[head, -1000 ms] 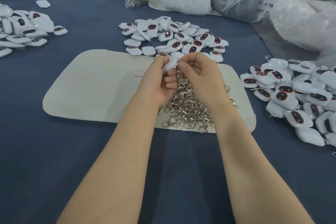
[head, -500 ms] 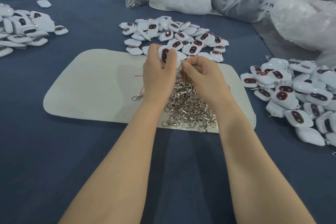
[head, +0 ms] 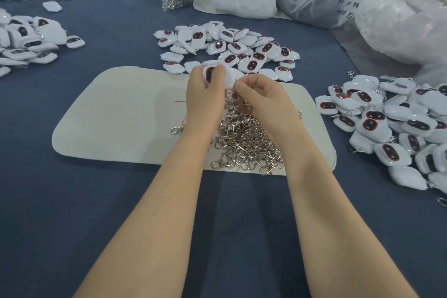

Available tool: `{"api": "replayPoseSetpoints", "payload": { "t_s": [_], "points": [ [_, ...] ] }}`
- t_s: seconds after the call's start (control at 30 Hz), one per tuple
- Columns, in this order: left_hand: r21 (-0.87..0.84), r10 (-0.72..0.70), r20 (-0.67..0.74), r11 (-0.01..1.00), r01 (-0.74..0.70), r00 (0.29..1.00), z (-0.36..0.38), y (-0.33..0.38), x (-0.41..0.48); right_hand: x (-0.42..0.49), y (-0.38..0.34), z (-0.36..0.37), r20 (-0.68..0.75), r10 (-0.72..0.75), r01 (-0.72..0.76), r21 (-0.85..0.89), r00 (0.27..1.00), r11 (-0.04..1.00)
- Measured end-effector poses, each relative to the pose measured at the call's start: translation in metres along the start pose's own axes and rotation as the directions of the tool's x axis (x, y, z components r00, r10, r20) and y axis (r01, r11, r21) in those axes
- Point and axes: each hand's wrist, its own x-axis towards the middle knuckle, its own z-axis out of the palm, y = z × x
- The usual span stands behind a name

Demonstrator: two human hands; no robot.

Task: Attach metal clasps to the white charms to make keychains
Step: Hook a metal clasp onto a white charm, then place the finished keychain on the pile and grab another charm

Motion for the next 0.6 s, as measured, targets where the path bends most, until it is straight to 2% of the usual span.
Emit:
{"api": "replayPoseSetpoints", "payload": {
  "t_s": [0.07, 0.17, 0.23, 0.3, 0.37, 0.43, 0.5, 0.6],
  "points": [
    [-0.109, -0.149, 0.036, 0.982, 0.152, 0.988, -0.001, -0.001, 0.003, -0.001, -0.001, 0.001, 0.006, -0.007, 0.007, -0.064, 1.0, 0.998],
    [-0.177, -0.233, 0.054, 0.955, 0.239, 0.971, -0.002, -0.001, 0.005, -0.003, -0.002, 0.001, -0.027, -0.006, 0.0, -0.22, 1.0, 0.976],
    [-0.132, -0.212, 0.046, 0.967, 0.216, 0.976, -0.002, -0.001, 0.004, -0.003, -0.001, 0.002, -0.098, -0.002, -0.025, -0.271, 0.995, 0.962],
    [0.03, -0.125, 0.044, 0.992, 0.124, 0.991, 0.0, -0.001, 0.002, -0.002, -0.001, 0.002, -0.151, 0.002, -0.039, -0.249, 0.989, 0.968],
    [0.209, -0.025, 0.082, 0.978, 0.007, 0.996, 0.003, -0.002, -0.003, -0.002, -0.001, 0.0, -0.102, -0.004, -0.019, -0.226, 0.995, 0.974],
    [0.308, 0.008, 0.1, 0.951, -0.039, 0.995, 0.006, -0.003, -0.007, -0.002, 0.0, -0.004, -0.033, -0.012, 0.003, -0.247, 0.999, 0.969],
    [0.287, -0.009, 0.083, 0.958, -0.015, 0.997, 0.006, -0.003, -0.008, -0.002, 0.001, -0.01, -0.003, 0.017, -0.017, -0.249, 1.0, 0.968],
    [0.224, -0.009, 0.062, 0.975, -0.005, 0.998, 0.005, -0.003, -0.007, -0.003, 0.001, -0.018, 0.075, 0.109, -0.098, -0.14, 0.991, 0.985]
  ]
}}
